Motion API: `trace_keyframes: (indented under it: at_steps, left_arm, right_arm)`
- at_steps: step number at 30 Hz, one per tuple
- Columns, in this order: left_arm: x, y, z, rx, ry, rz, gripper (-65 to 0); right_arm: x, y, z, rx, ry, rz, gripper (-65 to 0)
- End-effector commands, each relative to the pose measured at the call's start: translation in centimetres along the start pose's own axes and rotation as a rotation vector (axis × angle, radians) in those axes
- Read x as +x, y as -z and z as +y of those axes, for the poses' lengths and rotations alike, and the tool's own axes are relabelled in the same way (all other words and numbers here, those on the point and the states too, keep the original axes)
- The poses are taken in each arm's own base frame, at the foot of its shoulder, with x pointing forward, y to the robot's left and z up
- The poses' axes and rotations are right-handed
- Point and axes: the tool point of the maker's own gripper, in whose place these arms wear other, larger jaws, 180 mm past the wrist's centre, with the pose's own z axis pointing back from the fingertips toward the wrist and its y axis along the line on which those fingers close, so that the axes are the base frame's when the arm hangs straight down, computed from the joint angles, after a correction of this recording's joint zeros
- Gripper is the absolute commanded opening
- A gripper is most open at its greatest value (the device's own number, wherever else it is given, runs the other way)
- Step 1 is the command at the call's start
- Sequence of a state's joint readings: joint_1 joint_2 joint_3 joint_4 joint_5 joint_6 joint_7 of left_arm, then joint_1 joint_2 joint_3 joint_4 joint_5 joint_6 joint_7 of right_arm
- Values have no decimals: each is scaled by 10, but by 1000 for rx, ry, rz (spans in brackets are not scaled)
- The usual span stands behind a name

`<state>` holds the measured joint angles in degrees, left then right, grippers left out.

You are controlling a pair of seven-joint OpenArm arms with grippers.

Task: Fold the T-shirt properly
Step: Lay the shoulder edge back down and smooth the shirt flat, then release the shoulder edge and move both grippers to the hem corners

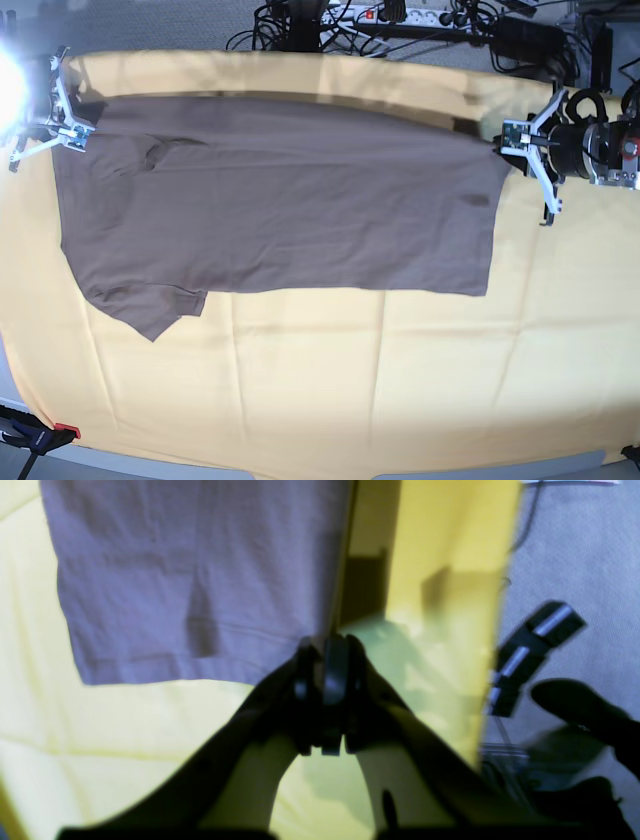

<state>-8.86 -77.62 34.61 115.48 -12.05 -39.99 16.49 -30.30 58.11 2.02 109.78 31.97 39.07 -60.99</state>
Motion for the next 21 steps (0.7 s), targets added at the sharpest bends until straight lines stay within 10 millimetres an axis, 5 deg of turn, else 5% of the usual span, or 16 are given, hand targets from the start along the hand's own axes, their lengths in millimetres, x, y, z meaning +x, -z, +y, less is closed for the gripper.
trace_keyframes:
  at_steps: [1,13,21]
  left_arm:
    - [-4,-9,2,5,18,27,-650]
    - [-3,-4,-18,-52,-18,12,-650]
    - [-2,-1,-26,-77,-36,2,-650]
  right_arm:
    - [-8,-8,-11,-28,-18,40,-650]
    - [-32,-1,24,82,-28,121,-650]
    - [-33,-1,26,88,-28,124,-650]
